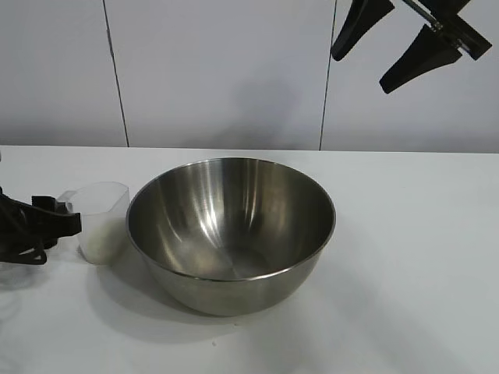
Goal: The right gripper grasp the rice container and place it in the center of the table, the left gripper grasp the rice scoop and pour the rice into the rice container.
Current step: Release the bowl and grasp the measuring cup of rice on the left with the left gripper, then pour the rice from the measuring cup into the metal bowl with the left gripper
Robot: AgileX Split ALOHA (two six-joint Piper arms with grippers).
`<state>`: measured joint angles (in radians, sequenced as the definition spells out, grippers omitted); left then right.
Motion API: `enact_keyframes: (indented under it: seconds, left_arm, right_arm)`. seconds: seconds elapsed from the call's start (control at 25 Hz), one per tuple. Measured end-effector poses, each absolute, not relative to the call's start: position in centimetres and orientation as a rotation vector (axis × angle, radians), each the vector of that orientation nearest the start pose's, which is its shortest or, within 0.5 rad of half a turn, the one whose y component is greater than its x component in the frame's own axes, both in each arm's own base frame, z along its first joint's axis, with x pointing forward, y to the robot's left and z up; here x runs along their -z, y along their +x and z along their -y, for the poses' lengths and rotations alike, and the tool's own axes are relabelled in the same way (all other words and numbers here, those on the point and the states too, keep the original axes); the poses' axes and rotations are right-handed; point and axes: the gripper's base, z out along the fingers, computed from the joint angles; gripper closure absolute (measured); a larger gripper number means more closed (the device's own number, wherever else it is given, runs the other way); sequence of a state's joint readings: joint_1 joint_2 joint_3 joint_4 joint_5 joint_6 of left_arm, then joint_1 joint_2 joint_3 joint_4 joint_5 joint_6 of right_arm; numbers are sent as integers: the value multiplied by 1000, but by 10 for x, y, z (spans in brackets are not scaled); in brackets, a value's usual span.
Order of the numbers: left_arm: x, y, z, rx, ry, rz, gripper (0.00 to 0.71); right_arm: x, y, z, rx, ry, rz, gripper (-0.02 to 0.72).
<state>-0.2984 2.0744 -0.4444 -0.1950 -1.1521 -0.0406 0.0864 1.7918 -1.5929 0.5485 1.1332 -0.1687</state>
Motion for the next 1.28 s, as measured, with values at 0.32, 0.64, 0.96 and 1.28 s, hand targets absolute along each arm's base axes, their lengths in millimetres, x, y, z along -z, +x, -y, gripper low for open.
enact_keyframes:
  seconds: [0.32, 0.64, 0.96, 1.28]
  left_arm:
    - [-67, 274, 68, 102, 62, -1962, 690]
    - [-67, 274, 69, 152, 26, -1966, 700]
    - [-97, 277, 73, 143, 104, -1867, 700]
    - [-166, 266, 79, 164, 273, -1809, 700]
  right_arm:
    - [-310, 377, -76, -721, -134, -2702, 216]
    - [-310, 377, -76, -720, -133, -2701, 216]
    - [-310, 377, -76, -719, -132, -2699, 216]
    - [-310, 377, -76, -721, -132, -2699, 216]
